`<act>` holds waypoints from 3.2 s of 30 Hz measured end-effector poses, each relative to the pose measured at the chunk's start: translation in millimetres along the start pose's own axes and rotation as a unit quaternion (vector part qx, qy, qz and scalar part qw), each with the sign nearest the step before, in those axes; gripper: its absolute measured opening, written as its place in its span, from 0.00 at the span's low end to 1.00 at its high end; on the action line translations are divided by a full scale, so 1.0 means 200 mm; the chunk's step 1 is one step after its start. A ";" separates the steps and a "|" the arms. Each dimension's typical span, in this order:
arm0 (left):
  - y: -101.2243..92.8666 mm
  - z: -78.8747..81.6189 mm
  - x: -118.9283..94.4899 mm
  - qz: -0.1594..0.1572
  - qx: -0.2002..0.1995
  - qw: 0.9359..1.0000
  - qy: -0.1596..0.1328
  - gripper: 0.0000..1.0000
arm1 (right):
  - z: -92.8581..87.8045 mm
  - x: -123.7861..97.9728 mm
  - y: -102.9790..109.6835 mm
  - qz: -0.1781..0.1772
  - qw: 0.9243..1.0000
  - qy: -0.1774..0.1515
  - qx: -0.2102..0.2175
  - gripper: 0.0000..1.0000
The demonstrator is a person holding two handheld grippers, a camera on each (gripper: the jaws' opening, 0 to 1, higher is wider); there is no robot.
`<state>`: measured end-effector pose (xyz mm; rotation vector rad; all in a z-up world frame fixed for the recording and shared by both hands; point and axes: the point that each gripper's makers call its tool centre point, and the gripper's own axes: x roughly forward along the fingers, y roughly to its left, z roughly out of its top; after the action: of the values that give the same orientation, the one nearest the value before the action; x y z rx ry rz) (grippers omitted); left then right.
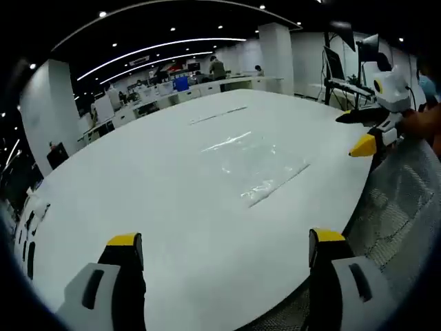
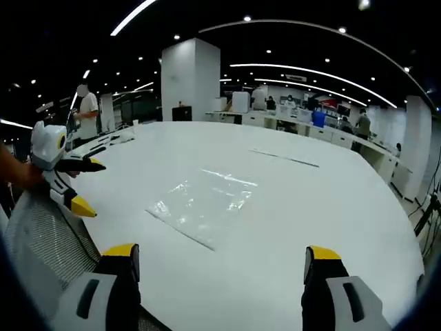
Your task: Open the resealable bag by pulling the two sides of the seal apart until the entire bag opening is separated and visibly accessible.
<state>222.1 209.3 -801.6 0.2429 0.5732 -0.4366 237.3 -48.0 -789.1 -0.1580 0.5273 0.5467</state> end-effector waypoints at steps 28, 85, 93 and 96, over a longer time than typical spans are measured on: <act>0.00 0.04 -0.02 0.003 -0.005 1.000 -0.016 0.99 | 0.04 -0.01 0.02 0.008 1.000 -0.018 -0.009 1.00; -0.03 0.07 -0.03 -0.012 -0.007 0.999 -0.029 0.99 | -0.02 0.01 0.03 0.012 1.000 0.011 -0.003 1.00; -0.03 0.08 -0.03 -0.011 -0.008 0.999 -0.034 0.99 | -0.01 0.00 0.02 0.005 1.000 0.008 -0.007 1.00; -0.03 0.08 -0.03 -0.014 -0.005 0.999 -0.032 0.99 | -0.02 0.00 0.02 0.004 1.000 0.010 -0.010 1.00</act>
<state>221.5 200.3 -786.4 0.2109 0.5157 -0.4663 233.6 -45.4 -791.7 -0.1808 0.5420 0.5594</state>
